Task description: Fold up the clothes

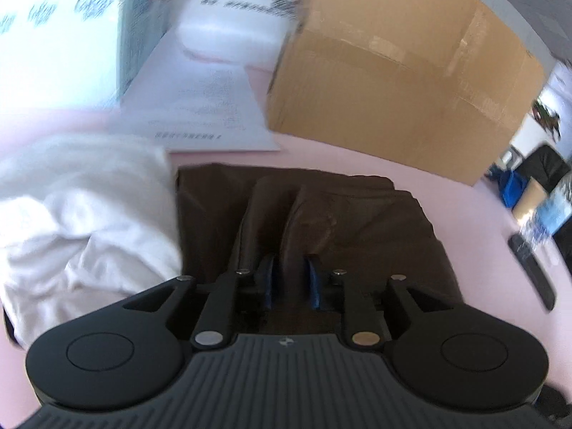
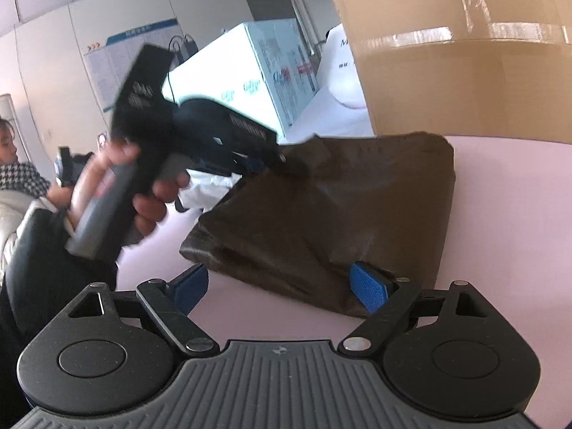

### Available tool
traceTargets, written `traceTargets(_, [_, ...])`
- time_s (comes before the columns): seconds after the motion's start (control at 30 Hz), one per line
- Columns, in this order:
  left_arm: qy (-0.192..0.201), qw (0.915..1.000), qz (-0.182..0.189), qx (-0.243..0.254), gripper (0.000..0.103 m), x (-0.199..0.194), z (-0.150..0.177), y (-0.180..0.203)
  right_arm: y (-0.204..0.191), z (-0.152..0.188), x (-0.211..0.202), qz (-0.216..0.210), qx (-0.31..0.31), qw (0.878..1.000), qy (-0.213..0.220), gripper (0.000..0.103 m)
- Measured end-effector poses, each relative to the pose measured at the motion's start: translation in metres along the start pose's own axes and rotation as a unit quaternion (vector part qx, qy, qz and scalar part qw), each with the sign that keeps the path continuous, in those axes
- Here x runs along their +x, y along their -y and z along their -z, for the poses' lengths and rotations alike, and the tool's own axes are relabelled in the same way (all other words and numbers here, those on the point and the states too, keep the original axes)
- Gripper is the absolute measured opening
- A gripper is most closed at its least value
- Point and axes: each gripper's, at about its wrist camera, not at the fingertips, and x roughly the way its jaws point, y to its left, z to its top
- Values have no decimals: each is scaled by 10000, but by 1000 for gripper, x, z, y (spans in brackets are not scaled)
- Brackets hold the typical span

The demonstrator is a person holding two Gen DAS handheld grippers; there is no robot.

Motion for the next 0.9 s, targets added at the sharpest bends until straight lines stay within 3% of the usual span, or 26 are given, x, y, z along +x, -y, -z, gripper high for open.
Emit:
traceTargets(0.07, [351, 9992, -5, -168, 46, -24, -5, -2, -2, -1, 2, -15, -43, 10000, -69, 93])
traceTargets(0.17, [1254, 9902, -613, -18, 68, -65, -3, 10, -5, 0, 2, -25, -94, 9999, -110, 95])
traceTargets(0.23, [1664, 9840, -639, 75, 78, -91, -1, 20, -6, 0, 2, -28, -108, 9999, -117, 96])
traceTargets(0.27, [1648, 9854, -388, 199, 82, -98, 0, 27, -6, 0, 2, -30, -114, 9999, -119, 96])
traceTargets(0.33, [1421, 9882, 254, 509, 82, -104, 4, 43, -6, 2, 1, -31, -122, 9999, -117, 96])
traceTargets(0.43, [700, 9877, 1073, 897, 82, -83, 18, 67, -4, 3, 4, -37, -128, 9998, -116, 97])
traceTargets(0.5, [134, 9863, 1333, 961, 82, -58, 27, 75, -3, 4, 4, -46, -123, 9998, -116, 97])
traceTargets(0.57, [-413, 9891, 1072, 920, 81, -24, 39, 73, -3, 4, 4, -48, -122, 9998, -118, 97])
traceTargets(0.63, [-558, 9919, 776, 837, 75, -8, 46, 60, -3, 5, 3, -56, -128, 9998, -131, 97])
traceTargets(0.67, [-587, 9932, 700, 723, 66, -2, 50, 46, -3, 5, 3, -61, -132, 9998, -139, 97])
traceTargets(0.7, [-582, 9935, 733, 641, 63, 0, 51, 37, -3, 5, 3, -64, -136, 9998, -147, 97])
traceTargets(0.77, [-495, 9912, 1195, 286, 63, -5, 54, 8, -3, 5, 3, -65, -142, 9998, -157, 97])
traceTargets(0.9, [-355, 9860, 1627, -6, 61, -7, 59, -21, 1, 4, 0, -177, -47, 9998, -120, 97])
